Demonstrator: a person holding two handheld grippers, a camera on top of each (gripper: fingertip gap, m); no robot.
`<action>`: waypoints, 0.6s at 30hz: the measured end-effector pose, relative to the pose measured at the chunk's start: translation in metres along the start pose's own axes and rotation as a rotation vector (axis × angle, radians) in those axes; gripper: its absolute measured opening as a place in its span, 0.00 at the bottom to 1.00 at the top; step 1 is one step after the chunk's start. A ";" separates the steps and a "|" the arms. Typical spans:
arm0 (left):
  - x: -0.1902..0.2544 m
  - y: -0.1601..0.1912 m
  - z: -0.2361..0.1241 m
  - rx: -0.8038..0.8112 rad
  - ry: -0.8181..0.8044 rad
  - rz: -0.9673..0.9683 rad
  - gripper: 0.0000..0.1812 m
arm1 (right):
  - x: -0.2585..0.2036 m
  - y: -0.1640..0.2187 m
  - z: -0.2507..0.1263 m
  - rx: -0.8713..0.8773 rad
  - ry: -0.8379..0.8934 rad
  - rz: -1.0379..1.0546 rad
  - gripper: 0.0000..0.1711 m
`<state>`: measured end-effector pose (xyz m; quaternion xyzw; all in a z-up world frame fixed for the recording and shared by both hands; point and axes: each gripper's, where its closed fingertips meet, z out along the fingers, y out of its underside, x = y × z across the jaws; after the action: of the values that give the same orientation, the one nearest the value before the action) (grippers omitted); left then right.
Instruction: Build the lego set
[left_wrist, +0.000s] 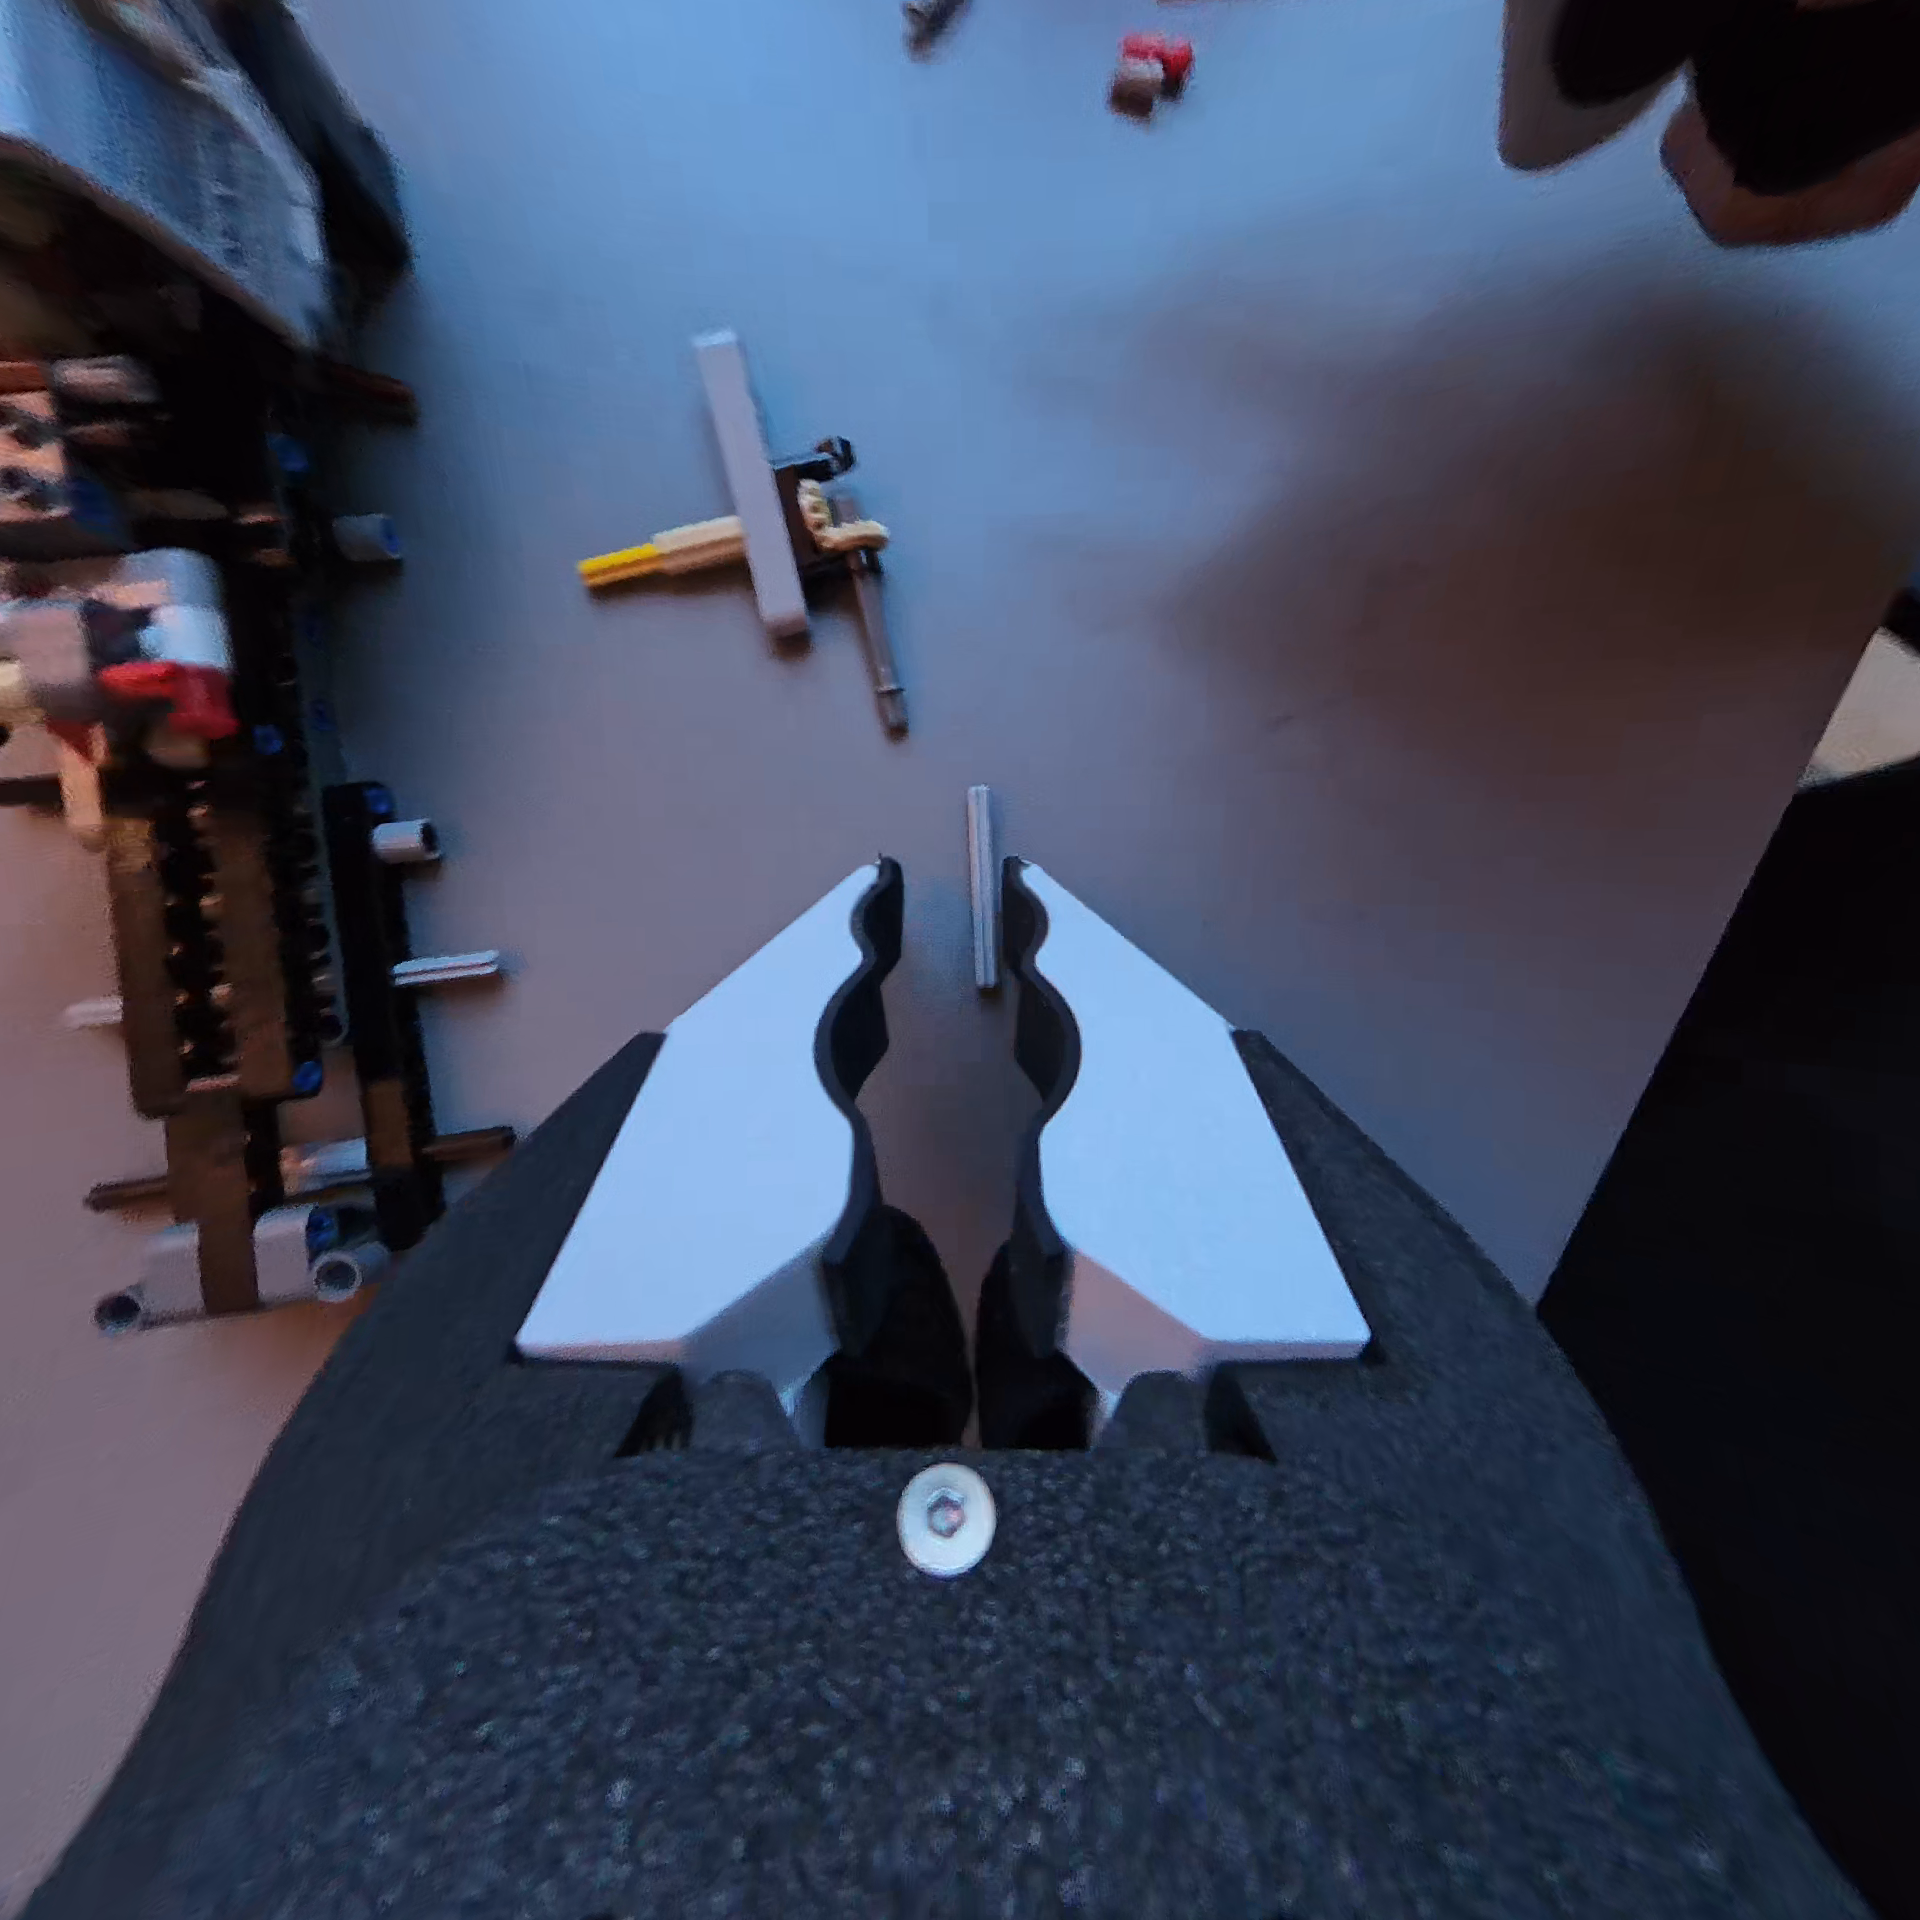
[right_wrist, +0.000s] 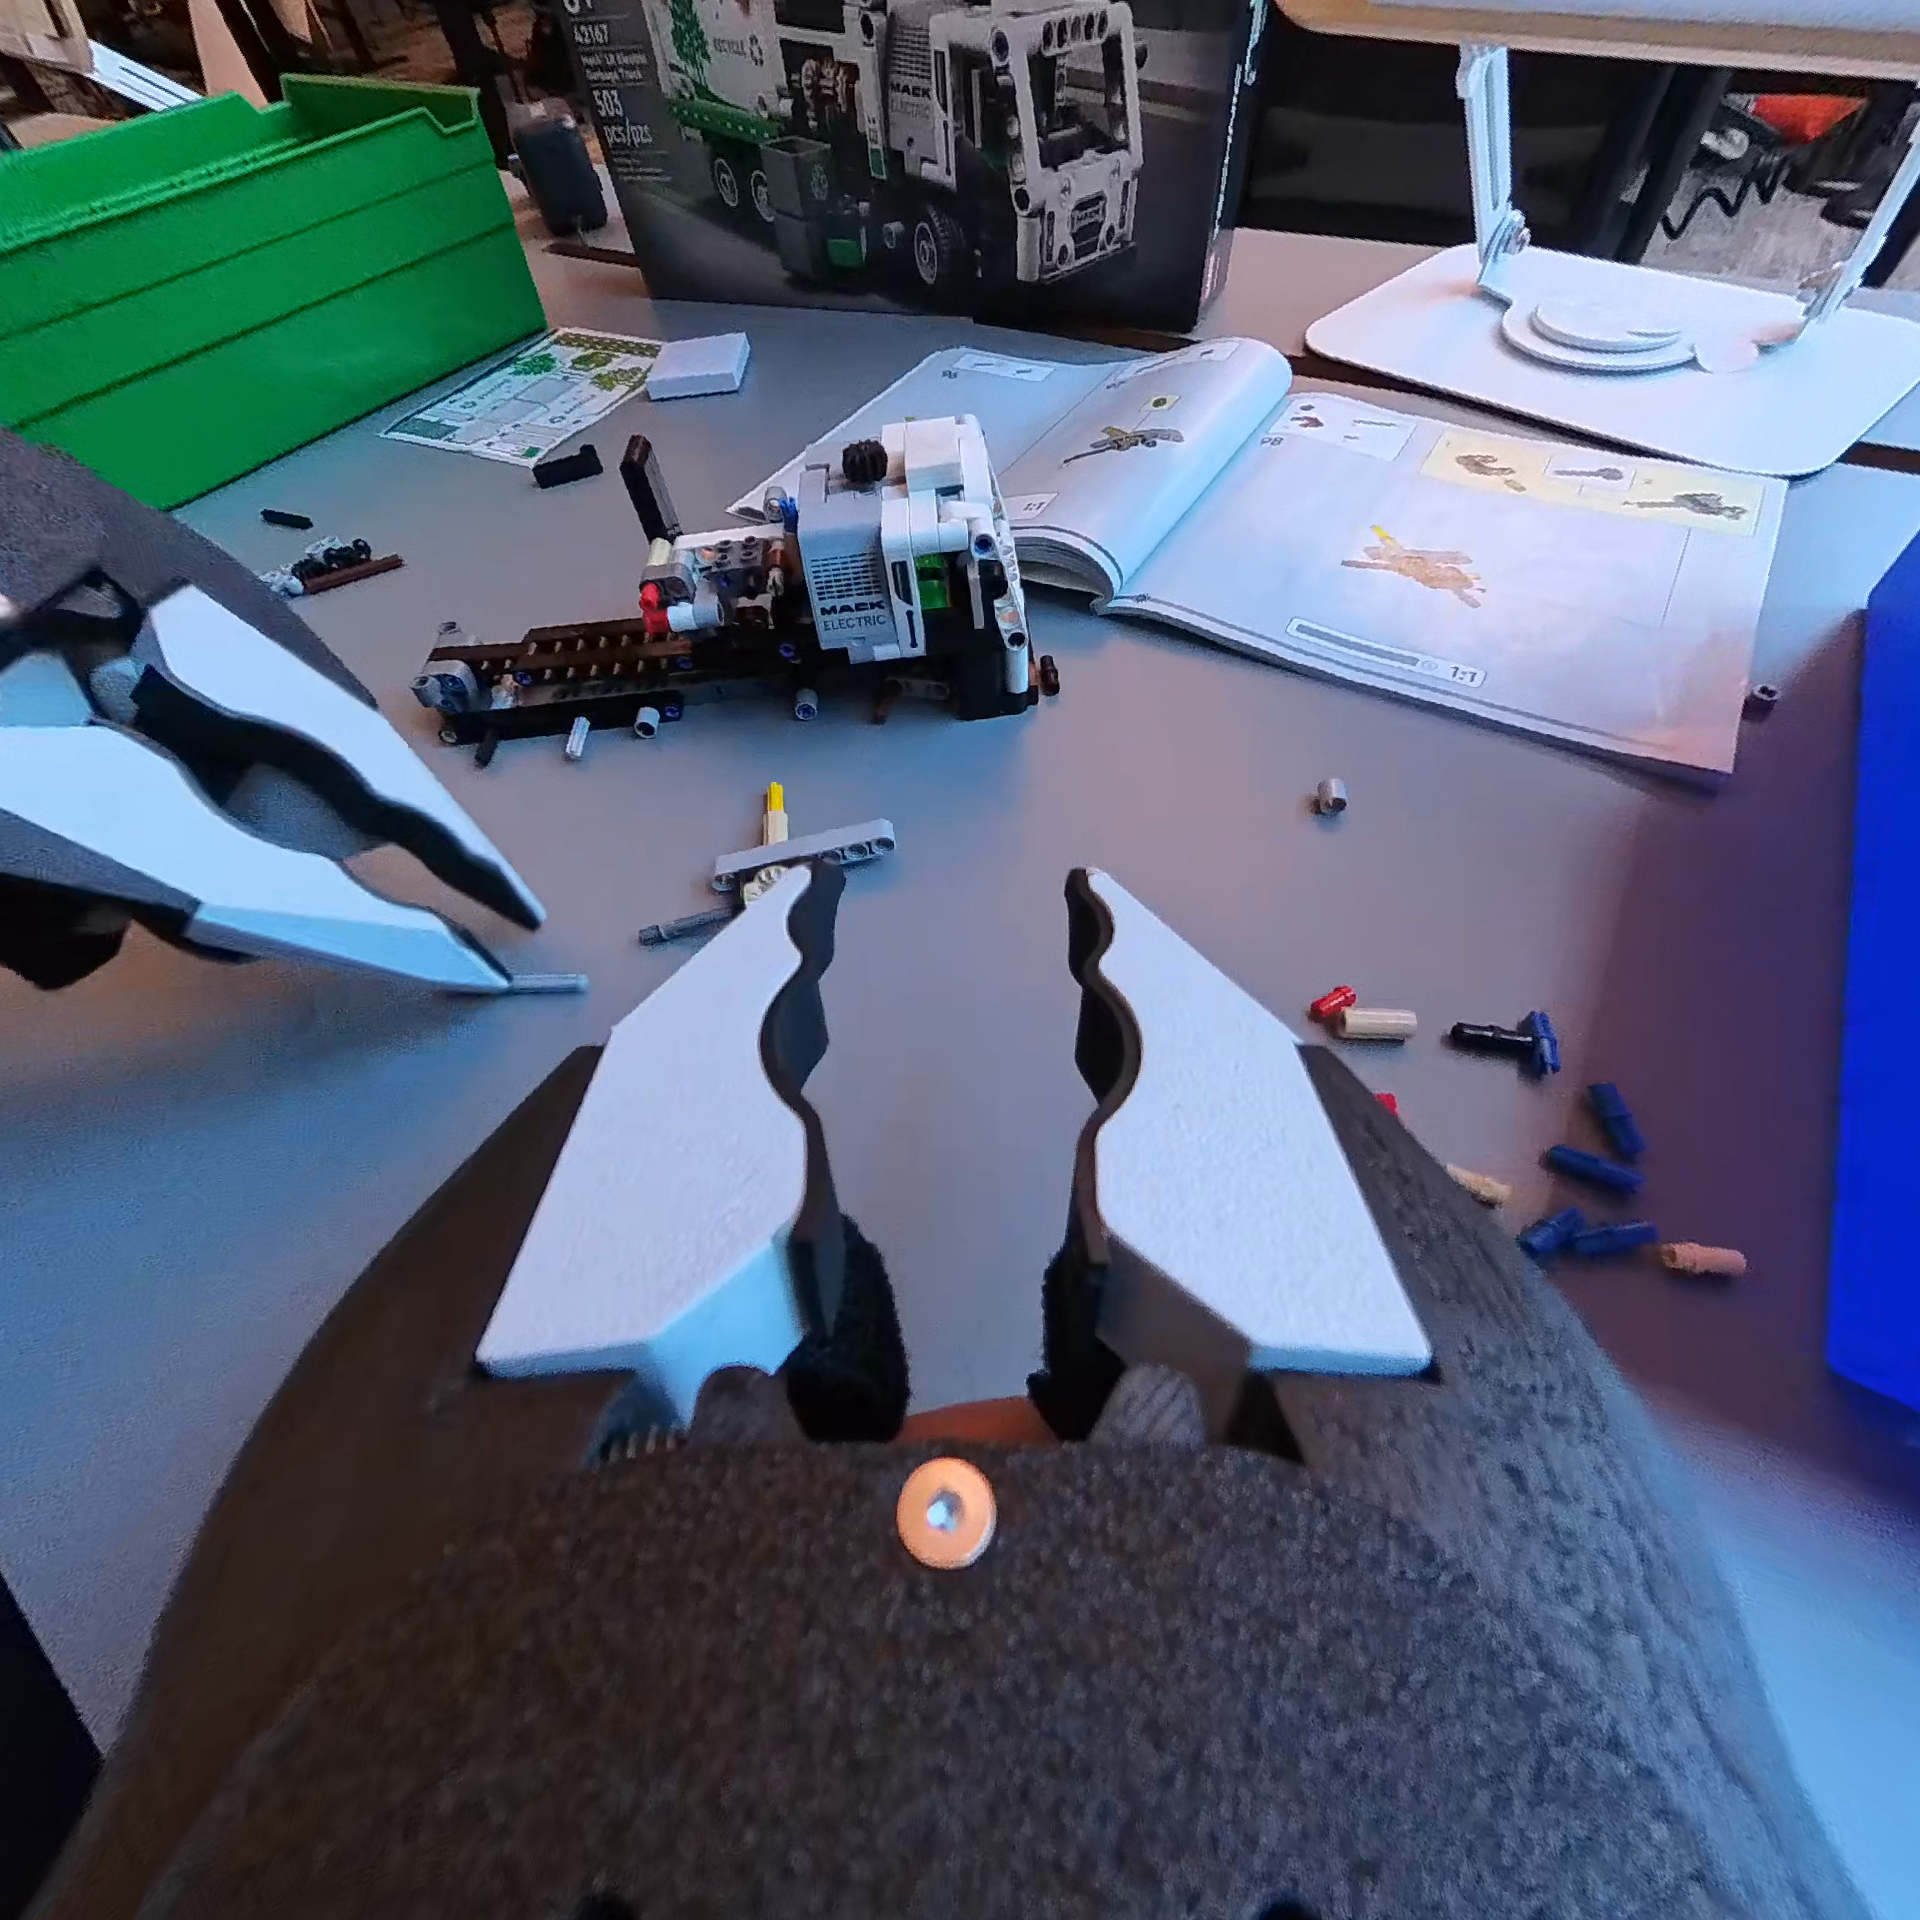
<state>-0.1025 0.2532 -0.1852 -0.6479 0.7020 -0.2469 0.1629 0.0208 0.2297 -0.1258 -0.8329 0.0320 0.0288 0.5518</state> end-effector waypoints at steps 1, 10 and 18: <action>-0.002 -0.003 -0.003 0.038 -0.008 -0.034 0.11 | 0.000 0.001 0.000 -0.002 -0.004 0.005 0.26; -0.028 0.024 -0.073 0.466 -0.201 -0.332 0.14 | -0.004 0.016 0.002 -0.080 -0.028 0.004 0.26; -0.029 0.072 -0.088 0.466 -0.287 -0.308 0.12 | 0.075 0.034 -0.022 -0.190 0.241 0.033 0.23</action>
<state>-0.2072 0.2969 -0.1551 -0.7202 0.4899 -0.3288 0.3649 0.0931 0.1950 -0.1544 -0.8782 0.1088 -0.0591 0.4620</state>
